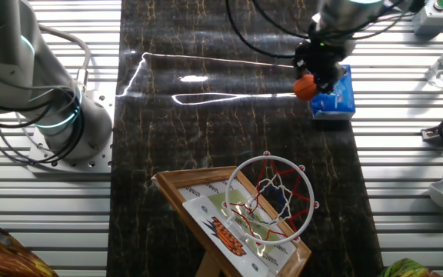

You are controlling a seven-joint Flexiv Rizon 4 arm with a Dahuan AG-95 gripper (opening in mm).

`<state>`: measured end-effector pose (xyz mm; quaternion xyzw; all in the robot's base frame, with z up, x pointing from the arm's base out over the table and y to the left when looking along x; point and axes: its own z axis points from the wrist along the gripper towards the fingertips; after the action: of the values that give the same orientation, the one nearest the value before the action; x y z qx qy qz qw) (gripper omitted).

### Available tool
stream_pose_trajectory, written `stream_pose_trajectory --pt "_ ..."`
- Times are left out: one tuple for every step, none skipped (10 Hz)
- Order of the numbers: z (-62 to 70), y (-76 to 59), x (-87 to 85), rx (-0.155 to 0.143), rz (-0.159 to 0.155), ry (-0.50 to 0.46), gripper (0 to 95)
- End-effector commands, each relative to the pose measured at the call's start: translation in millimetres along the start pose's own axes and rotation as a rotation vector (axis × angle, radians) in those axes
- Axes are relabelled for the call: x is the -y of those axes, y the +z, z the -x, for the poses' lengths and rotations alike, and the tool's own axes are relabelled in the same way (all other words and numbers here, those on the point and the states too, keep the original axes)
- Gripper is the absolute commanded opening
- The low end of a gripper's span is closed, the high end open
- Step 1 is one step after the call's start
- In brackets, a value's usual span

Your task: Grab a basketball, release it and shoot it into the basket

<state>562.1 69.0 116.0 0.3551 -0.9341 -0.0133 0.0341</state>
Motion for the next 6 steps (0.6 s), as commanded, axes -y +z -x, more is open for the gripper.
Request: stream_pose_trajectory --pt "-9.2 -14.2 8.6 -0.058 0.023 -0.030 0.0" --pt "-16.4 -19.5 10.8 -0.080 0.017 -0.048 0.0" --pt "-23.2 -23.2 12.2 -0.097 0.023 -0.064 0.0" --pt "-29.6 -26.4 13.1 -0.109 0.022 -0.075 0.0" --pt "-39.4 -32.0 13.5 -0.126 0.009 -0.090 0.0" --pt "-47.7 -36.9 13.2 -0.135 0.004 -0.098 0.0"
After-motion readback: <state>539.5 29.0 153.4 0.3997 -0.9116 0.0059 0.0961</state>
